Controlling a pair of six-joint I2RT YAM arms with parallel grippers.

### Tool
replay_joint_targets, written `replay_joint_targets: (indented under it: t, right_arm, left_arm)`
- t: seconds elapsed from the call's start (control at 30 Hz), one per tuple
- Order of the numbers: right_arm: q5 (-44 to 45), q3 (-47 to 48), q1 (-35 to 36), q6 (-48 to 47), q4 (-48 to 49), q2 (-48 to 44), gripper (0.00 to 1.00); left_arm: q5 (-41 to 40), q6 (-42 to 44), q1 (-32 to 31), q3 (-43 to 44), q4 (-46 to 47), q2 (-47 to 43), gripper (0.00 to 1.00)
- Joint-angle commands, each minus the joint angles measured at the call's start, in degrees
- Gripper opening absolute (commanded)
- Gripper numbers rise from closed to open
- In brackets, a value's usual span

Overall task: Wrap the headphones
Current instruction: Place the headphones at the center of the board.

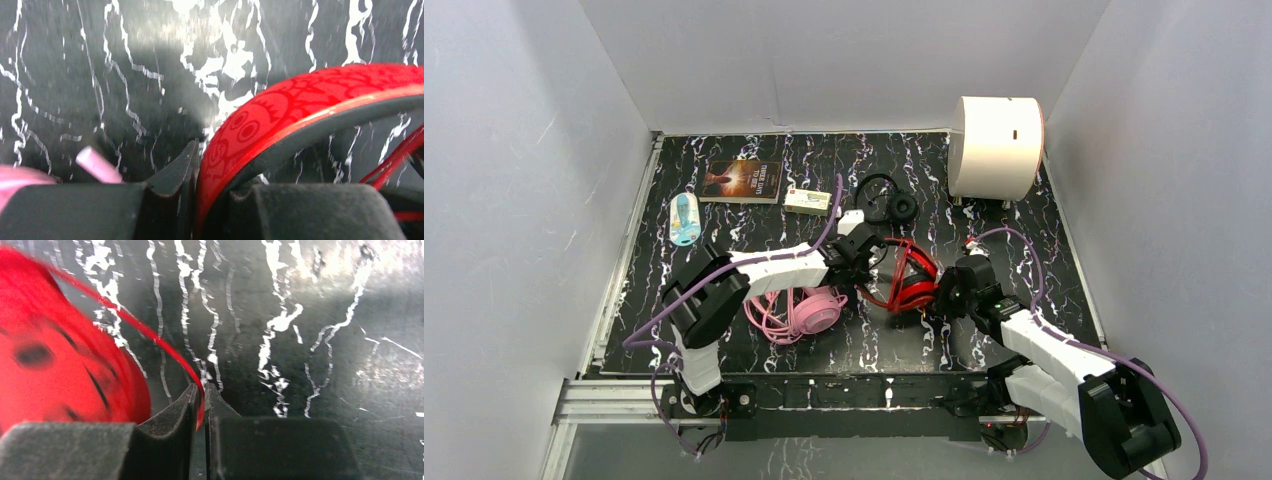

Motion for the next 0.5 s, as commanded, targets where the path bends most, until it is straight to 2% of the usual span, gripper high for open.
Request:
replay_joint_targets:
  t: [0.0,0.27,0.37,0.47]
  right_arm:
    - [-4.7,-0.1,-1.6,-1.7,2.0,2.7,0.2]
    - [-5.2,2.8,-2.2,-2.2,-2.7,6.8,0.26]
    - [-5.1,4.4,-2.2,-2.6,-8.1,5.5,0.27]
    - [-3.8,8.4,-2.2,-5.3,-17.2,4.1,0.34]
  left_arm:
    - [-5.6,-0.5,1.5,6.4,5.8,3.3,0.0]
    - [-6.9,-3.9,1.6,9.0,5.8,9.5,0.0]
    - [-7.7,-5.3,1.6,9.3,5.8,10.5,0.0]
    - [-8.5,-6.0,1.6,11.0,3.4,12.3,0.0]
